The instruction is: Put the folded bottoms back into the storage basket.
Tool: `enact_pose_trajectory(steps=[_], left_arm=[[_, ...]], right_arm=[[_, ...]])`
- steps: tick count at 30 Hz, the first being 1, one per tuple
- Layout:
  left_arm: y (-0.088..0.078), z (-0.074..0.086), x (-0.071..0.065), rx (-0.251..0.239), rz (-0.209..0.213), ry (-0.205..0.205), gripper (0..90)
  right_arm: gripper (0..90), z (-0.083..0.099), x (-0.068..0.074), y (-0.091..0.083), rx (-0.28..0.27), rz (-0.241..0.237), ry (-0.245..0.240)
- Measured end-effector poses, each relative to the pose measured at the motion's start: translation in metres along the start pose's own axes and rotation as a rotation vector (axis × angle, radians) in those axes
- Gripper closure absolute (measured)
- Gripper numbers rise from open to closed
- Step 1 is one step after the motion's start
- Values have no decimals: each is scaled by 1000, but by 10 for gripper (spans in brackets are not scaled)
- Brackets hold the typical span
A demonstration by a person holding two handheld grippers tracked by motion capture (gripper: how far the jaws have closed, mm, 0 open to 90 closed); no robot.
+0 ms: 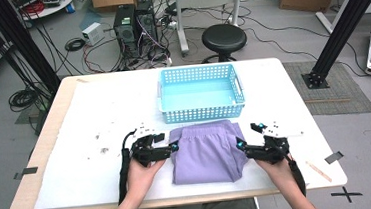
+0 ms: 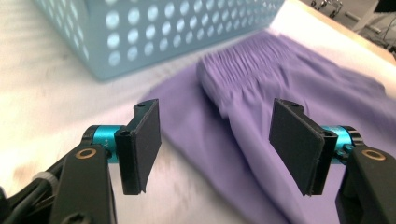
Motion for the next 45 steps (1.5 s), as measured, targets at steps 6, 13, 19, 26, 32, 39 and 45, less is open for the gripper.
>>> enact_pose_trajectory(steps=[6,13,19,26,32,39,45], left_arm=[[-18,18,-8,-8,7,-4,331],[-10,30,-21,27,16,8,316],[-6,35,-22,109,-42,34,316],[-2,35,-21,149,-43,17,308],[2,32,-23,134,-21,-41,311],[11,30,-33,142,-14,-31,422],[8,31,-34,116,-44,-47,488]], right_arm=[[212,6,20,-2,47,-22,68],[213,15,38,7,120,-13,36],[213,34,33,14,261,51,37],[213,38,28,13,315,88,88],[211,40,28,17,360,55,148],[294,39,33,19,350,28,131],[331,39,33,18,335,17,141]])
Point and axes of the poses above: each handheld gripper's, and its own axes: y roughly forward along the jaws, z roughly out of its underside, x roughly to its left, the point moved 5 cm from there along y, roughly forward along the jaws, and after that the axes turned 3 degrees about -y, right-handed, at the moved point
